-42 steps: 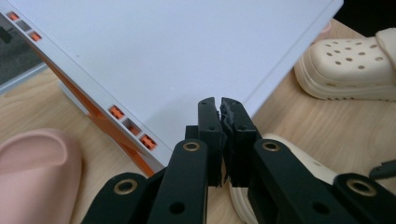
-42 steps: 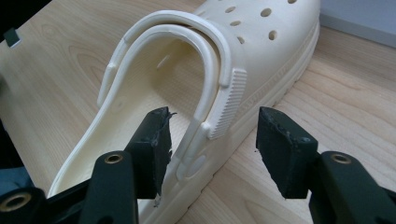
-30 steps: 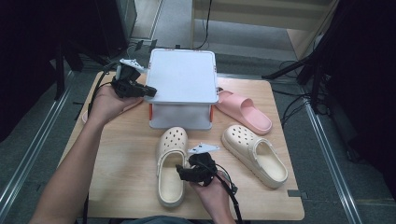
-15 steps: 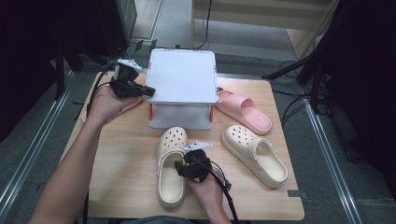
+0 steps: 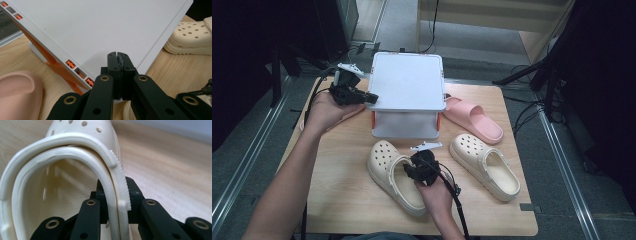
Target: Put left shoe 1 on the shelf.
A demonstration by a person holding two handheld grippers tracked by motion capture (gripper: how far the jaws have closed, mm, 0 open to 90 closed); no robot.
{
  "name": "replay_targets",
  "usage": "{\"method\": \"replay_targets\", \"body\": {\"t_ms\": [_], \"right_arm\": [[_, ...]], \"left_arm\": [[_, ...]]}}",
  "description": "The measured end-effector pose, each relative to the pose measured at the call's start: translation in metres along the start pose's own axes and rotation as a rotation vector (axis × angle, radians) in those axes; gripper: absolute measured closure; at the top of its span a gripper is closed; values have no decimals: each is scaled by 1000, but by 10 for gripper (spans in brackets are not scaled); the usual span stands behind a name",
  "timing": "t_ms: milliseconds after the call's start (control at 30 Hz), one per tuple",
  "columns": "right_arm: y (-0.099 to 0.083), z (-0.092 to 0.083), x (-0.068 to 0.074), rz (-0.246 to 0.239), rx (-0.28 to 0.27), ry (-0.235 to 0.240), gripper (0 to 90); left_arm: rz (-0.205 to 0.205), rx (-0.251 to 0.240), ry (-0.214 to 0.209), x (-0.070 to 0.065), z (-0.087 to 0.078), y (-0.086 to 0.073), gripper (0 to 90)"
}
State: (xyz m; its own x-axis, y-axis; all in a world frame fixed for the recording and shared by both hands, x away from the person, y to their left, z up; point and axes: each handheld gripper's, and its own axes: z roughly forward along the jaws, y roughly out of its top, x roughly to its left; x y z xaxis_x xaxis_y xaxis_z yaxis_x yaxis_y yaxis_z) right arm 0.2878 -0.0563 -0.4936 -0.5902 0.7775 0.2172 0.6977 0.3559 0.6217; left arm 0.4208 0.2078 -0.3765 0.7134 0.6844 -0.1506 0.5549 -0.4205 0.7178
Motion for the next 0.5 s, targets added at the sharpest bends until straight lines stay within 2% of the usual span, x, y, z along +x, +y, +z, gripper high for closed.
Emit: {"method": "replay_targets", "body": {"t_ms": [100,267,333,400,467,500], "right_arm": [[6,0,-2,12,-8,3,778],[34,6,-13,48,-60,-36,774],[36,6,-14,50,-69,-39,774],[44,10,-17,50,-80,-61,775],[53,18,-23,56,-82,-104,775],[53,18,-23,56,-82,-104,775]], "left_arm": [[0,-1,2,0,0,0,892],[1,-1,2,0,0,0,890],[3,-1,5,-1,0,0,891],[6,-2,6,-1,0,0,891],[5,-1,5,-1,0,0,891],[7,-2,7,-1,0,0,891]]}}
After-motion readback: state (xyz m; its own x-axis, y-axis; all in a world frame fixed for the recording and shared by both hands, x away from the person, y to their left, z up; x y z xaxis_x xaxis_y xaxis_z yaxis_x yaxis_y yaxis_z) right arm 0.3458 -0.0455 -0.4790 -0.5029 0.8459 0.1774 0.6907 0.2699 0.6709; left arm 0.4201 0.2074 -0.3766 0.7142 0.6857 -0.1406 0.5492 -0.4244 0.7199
